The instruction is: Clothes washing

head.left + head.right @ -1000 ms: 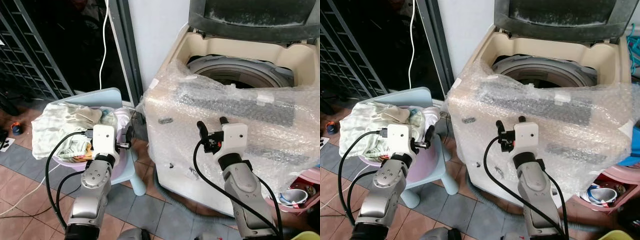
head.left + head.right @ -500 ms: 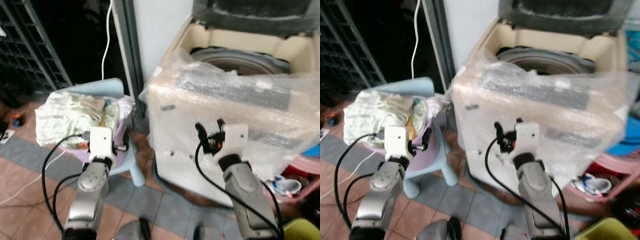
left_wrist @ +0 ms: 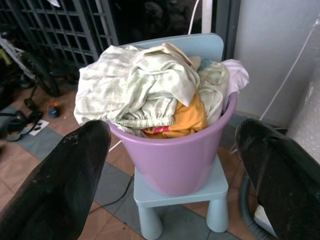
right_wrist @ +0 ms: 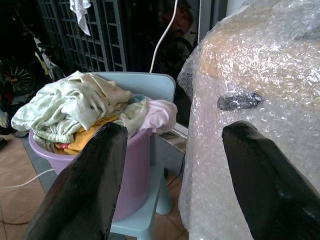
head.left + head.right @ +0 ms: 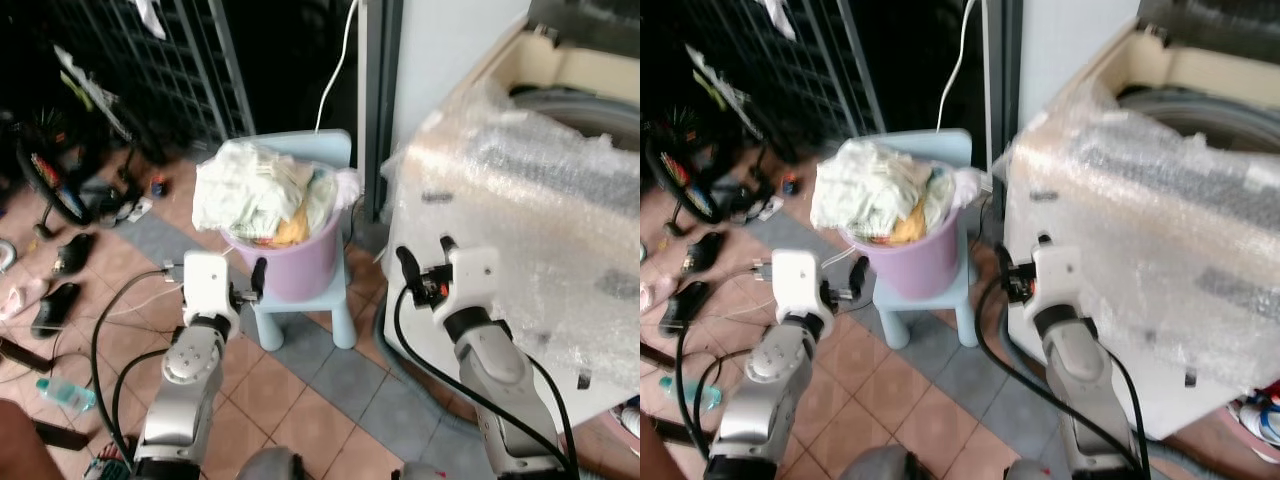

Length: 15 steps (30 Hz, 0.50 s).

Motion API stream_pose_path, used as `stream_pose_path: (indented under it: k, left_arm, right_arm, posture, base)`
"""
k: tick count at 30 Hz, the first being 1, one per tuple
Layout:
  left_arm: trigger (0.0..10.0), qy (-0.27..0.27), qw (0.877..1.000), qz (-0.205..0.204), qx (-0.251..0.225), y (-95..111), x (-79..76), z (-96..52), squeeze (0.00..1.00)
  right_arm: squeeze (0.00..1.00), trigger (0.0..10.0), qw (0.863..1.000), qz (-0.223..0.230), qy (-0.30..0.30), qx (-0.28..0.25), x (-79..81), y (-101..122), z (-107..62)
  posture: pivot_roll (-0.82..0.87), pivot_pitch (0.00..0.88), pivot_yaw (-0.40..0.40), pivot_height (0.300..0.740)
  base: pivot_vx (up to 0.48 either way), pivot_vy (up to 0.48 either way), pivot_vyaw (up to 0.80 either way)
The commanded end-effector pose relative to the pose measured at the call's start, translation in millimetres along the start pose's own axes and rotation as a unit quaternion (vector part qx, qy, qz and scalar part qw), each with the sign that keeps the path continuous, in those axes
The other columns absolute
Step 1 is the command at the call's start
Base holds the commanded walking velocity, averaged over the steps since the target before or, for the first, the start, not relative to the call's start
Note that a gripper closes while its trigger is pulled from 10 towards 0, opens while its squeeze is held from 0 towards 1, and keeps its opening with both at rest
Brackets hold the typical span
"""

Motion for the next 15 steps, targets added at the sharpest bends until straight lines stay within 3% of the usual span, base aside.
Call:
stream_pose_path:
  k: [1, 3, 12, 15]
  left_arm:
    - [10.0, 0.015, 1.000, 0.010, 0.004, 0.1, 10.9, 0.1, 0.00]
    - [10.0, 0.016, 1.000, 0.009, 0.002, 0.7, 11.6, 0.1, 0.00]
    - [10.0, 0.009, 1.000, 0.000, -0.024, 9.4, 17.2, 0.7, 0.00]
    - [10.0, 0.009, 1.000, -0.001, -0.020, 8.0, 17.0, 0.2, 0.00]
  right_arm:
    - [0.00, 10.0, 1.000, 0.005, 0.011, -0.004, 8.8, 1.1, 3.2]
    - [0.00, 10.0, 1.000, 0.005, 0.011, -0.005, 9.3, 1.3, 3.9]
    - [0.00, 10.0, 0.999, -0.012, 0.016, -0.029, 13.5, 12.2, 14.2]
    - [0.00, 10.0, 0.999, -0.018, 0.025, -0.027, 16.5, 10.1, 15.0]
  posture:
    - [-0.04, 0.060, 0.090, 0.740]
    - [-0.04, 0.063, 0.090, 0.740]
    - [-0.04, 0.080, 0.111, 0.740]
    - [-0.04, 0.077, 0.108, 0.740]
  base:
    - [0.000, 0.480, 0.00]
    - [0.000, 0.480, 0.00]
    - [0.000, 0.000, 0.00]
    - [0.269, 0.000, 0.80]
Point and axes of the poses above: a point about 5 cm out from each wrist's last joint towards the gripper, its own z axis pointing out of the wrist towards the gripper, its own y axis along the axis of the wrist's last joint, x = y × z, the point moved 1 cm from there along z, pointing out of the wrist towards the gripper, and after that the axes turned 7 degrees about z, right-handed, at the moved point
